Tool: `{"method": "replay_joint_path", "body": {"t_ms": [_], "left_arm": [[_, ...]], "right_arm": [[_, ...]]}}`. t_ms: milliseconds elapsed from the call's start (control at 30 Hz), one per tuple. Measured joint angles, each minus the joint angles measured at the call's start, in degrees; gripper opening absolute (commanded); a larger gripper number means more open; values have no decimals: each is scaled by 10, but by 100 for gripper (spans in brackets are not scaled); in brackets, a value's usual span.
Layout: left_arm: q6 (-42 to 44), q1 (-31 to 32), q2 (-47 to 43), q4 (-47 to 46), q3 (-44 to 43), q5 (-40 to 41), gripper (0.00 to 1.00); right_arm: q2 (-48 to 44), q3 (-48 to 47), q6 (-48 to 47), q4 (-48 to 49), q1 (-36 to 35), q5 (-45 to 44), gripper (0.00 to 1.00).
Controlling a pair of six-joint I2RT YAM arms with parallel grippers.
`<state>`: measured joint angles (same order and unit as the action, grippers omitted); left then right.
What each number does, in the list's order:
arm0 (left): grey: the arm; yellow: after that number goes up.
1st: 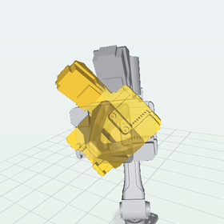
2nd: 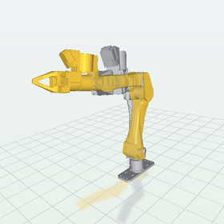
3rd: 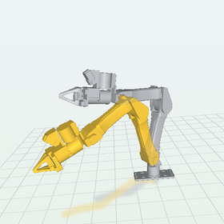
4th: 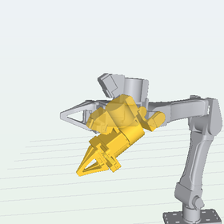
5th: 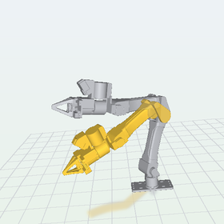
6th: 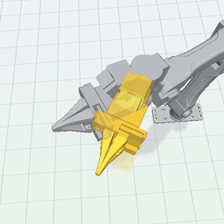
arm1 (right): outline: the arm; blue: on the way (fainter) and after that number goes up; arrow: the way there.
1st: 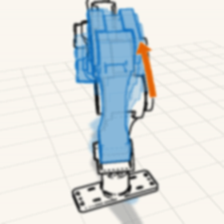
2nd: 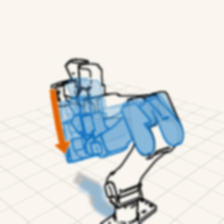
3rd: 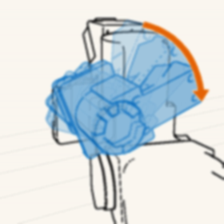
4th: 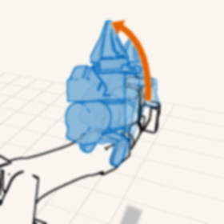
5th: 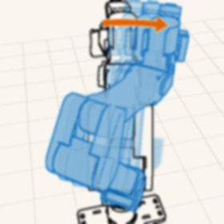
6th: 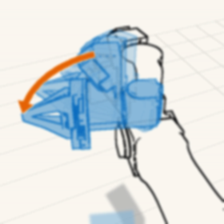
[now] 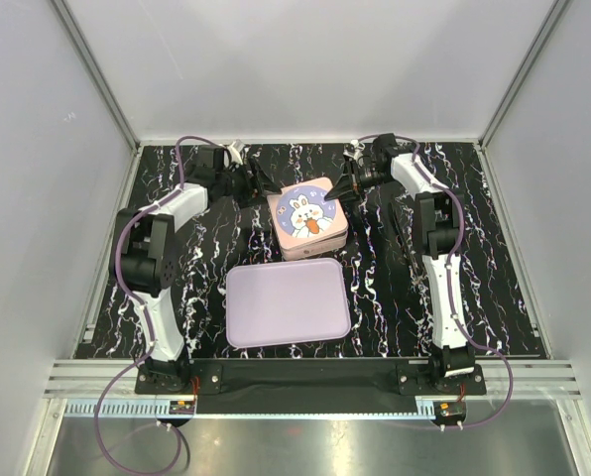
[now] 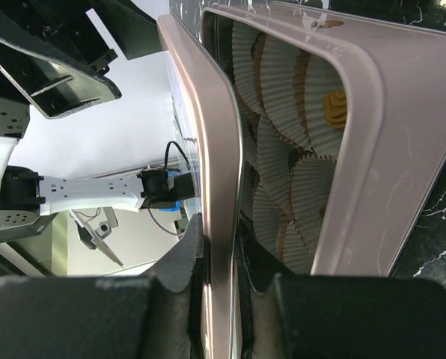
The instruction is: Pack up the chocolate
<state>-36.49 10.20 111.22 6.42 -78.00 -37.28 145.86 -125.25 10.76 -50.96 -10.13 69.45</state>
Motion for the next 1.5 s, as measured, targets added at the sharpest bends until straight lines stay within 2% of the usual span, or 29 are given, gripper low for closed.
{"method": "replay_joint_path", "body": {"t_ms": [800, 1300, 1500], "left_arm": [[0, 17, 15, 1, 10, 15, 69], [-6, 24, 15, -1, 23, 23, 68], [-11, 26, 15, -6, 24, 22, 68]], "right_arm": [[24, -31, 0, -28, 0, -21, 7], [41, -56, 15, -33, -1, -26, 29], [41, -56, 23, -27, 0, -38, 34]]}}
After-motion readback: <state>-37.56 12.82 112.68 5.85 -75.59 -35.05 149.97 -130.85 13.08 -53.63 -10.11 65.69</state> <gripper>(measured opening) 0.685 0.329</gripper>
